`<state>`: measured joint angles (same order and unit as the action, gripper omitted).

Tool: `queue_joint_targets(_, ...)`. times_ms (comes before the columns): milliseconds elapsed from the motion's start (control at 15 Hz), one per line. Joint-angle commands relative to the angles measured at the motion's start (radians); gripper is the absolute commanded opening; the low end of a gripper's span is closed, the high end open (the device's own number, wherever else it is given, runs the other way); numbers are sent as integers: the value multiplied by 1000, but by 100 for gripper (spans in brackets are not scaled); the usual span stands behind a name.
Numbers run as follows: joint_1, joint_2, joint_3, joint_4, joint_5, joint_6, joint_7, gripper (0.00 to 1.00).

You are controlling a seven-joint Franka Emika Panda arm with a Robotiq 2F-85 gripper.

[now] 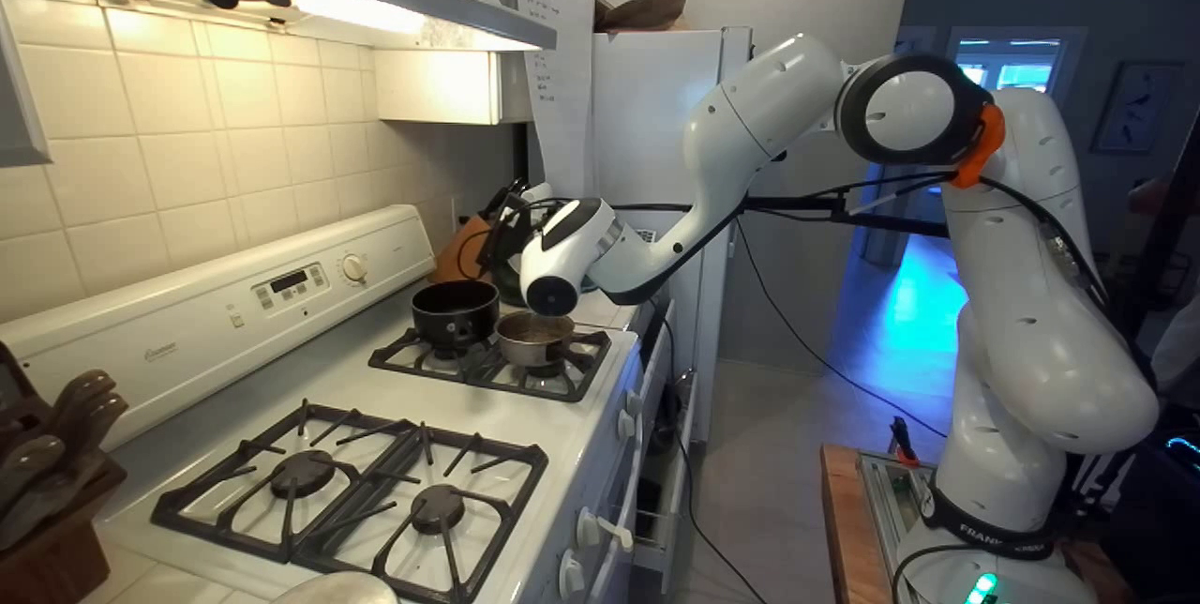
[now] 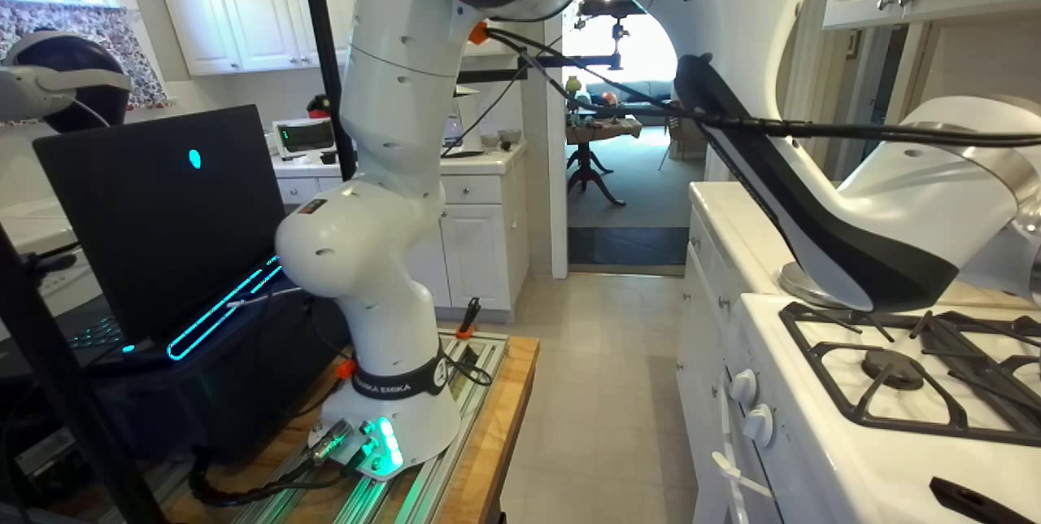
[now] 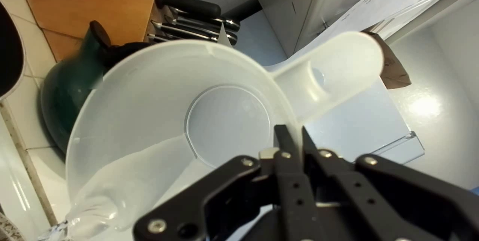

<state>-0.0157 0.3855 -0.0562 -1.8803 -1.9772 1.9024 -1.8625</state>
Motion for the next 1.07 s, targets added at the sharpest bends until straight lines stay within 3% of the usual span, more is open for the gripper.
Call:
queue_joint_targets(0,9,-27,-6,-30,-46,-28,30,1)
queue_joint_targets(1000,11,-27,-4,-25,-38,-43,42,1)
